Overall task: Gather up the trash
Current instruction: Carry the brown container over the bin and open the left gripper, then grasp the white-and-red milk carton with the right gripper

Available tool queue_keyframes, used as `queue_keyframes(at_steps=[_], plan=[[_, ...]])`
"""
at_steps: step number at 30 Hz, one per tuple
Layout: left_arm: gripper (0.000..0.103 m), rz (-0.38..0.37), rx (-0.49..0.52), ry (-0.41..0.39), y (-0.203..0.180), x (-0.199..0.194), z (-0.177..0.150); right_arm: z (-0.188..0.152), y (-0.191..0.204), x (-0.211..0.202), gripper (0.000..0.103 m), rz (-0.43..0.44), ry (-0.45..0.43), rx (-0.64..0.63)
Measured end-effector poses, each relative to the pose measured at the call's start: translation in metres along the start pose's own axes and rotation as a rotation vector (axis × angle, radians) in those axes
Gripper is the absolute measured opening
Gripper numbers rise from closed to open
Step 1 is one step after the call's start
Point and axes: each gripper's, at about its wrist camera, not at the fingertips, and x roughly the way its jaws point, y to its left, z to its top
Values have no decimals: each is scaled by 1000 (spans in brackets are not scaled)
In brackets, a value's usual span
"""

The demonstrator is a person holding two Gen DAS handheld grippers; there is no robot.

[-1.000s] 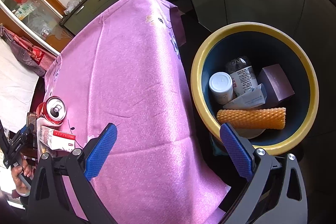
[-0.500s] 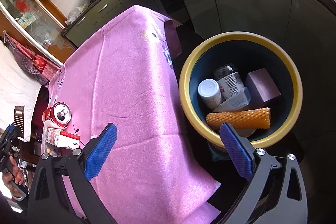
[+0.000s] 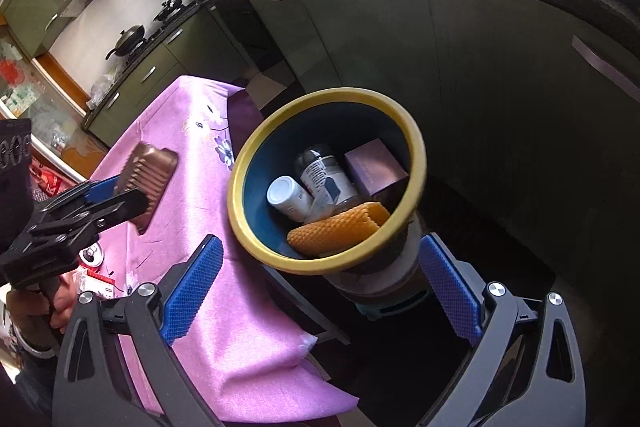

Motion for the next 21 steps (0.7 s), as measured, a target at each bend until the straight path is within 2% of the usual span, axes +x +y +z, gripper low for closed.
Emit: queue_keyframes(at_steps=[6, 7, 8, 9, 11, 15, 21], plan=[[59, -20, -28, 54, -11, 65, 30, -4, -30, -12, 97, -22, -20, 55], [62, -26, -45, 62, -10, 73, 33, -4, -33, -13, 97, -25, -24, 61], [75, -33, -62, 69, -9, 81, 37, -5, -35, -15, 97, -27, -27, 67], [81, -32, -70, 71, -9, 85, 38, -5, -37, -17, 97, -28, -29, 72], [83, -21, -84, 60, -9, 83, 37, -8, -39, -19, 97, -25, -33, 74], [83, -18, -79, -3, -6, 41, 23, -11, -37, -21, 97, -36, -38, 57], [93, 26, -90, -155, 15, -73, -29, -11, -11, -4, 97, 41, -3, -3]])
